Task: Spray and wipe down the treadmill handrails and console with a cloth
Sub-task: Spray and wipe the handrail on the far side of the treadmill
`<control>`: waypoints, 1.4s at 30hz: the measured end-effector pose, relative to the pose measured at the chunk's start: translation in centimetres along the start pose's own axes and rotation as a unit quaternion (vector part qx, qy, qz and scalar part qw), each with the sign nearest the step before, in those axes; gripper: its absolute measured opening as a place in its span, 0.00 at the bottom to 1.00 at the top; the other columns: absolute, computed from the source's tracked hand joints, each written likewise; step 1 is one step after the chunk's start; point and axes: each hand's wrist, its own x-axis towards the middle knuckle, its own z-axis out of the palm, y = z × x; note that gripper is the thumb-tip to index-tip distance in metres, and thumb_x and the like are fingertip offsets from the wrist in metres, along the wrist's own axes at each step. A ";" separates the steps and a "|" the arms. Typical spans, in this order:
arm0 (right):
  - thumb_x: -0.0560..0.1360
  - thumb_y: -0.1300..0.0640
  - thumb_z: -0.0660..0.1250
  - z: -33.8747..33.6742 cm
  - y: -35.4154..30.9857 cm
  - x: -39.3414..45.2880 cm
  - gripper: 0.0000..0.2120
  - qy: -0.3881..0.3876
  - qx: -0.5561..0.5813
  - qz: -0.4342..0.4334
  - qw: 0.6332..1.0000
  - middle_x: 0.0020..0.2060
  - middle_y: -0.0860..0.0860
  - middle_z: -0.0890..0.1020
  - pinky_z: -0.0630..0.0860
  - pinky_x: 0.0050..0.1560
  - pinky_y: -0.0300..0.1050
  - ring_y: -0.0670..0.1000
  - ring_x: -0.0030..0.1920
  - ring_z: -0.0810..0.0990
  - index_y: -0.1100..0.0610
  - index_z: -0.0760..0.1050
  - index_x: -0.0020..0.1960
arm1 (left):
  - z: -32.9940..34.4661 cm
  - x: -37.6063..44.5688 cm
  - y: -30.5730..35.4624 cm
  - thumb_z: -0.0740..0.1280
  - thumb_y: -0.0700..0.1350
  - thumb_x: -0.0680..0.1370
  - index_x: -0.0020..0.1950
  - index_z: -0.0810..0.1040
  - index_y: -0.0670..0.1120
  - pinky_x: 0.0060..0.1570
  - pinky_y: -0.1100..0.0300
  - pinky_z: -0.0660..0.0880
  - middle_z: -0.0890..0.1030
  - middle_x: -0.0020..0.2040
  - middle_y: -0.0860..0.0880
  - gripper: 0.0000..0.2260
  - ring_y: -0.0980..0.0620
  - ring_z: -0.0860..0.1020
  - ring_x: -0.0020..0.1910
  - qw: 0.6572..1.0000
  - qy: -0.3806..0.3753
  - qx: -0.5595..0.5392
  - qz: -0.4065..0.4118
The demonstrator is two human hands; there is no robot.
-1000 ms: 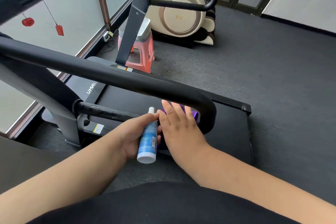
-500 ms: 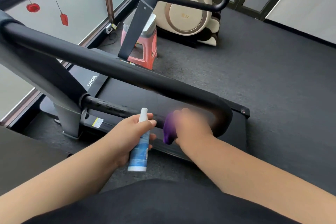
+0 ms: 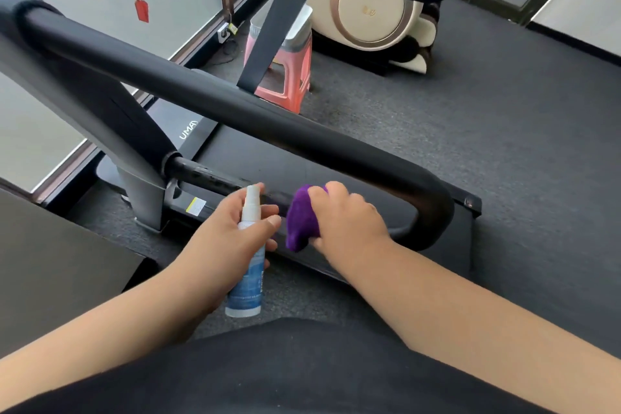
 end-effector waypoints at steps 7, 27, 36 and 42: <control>0.66 0.23 0.63 1.0 0.2 -1.2 0.43 0.024 -0.059 0.031 0.997 0.62 0.51 0.70 0.75 0.47 0.51 0.56 0.52 0.77 0.51 0.63 0.70 | -2.4 -1.4 -1.0 0.69 0.44 0.76 0.58 0.67 0.67 0.38 0.65 0.78 0.79 0.51 0.54 0.21 0.52 0.82 0.39 0.995 0.044 0.050 0.077; 0.70 0.25 0.61 0.2 -2.5 1.7 0.39 0.008 0.031 -0.021 0.999 0.67 0.49 0.66 0.77 0.55 0.54 0.57 0.58 0.74 0.42 0.58 0.75 | -8.6 -1.6 -1.9 0.70 0.47 0.76 0.57 0.65 0.69 0.42 0.53 0.78 0.78 0.43 0.53 0.21 0.48 0.79 0.39 0.986 0.053 0.118 0.102; 0.74 0.29 0.60 0.6 -8.2 6.4 0.34 0.038 -0.028 -0.035 0.998 0.61 0.50 0.72 0.77 0.46 0.49 0.57 0.52 0.77 0.49 0.64 0.71 | -13.1 -1.5 -2.7 0.70 0.50 0.75 0.58 0.64 0.69 0.38 0.68 0.72 0.78 0.44 0.57 0.21 0.57 0.77 0.37 0.978 0.079 0.163 0.100; 0.76 0.33 0.63 0.2 -14.7 11.6 0.27 0.038 0.037 -0.068 0.996 0.58 0.51 0.73 0.70 0.44 0.49 0.58 0.53 0.77 0.50 0.68 0.65 | -15.2 -1.8 -2.9 0.71 0.48 0.75 0.56 0.64 0.72 0.39 0.71 0.71 0.77 0.44 0.59 0.23 0.58 0.77 0.38 0.976 0.092 0.172 0.101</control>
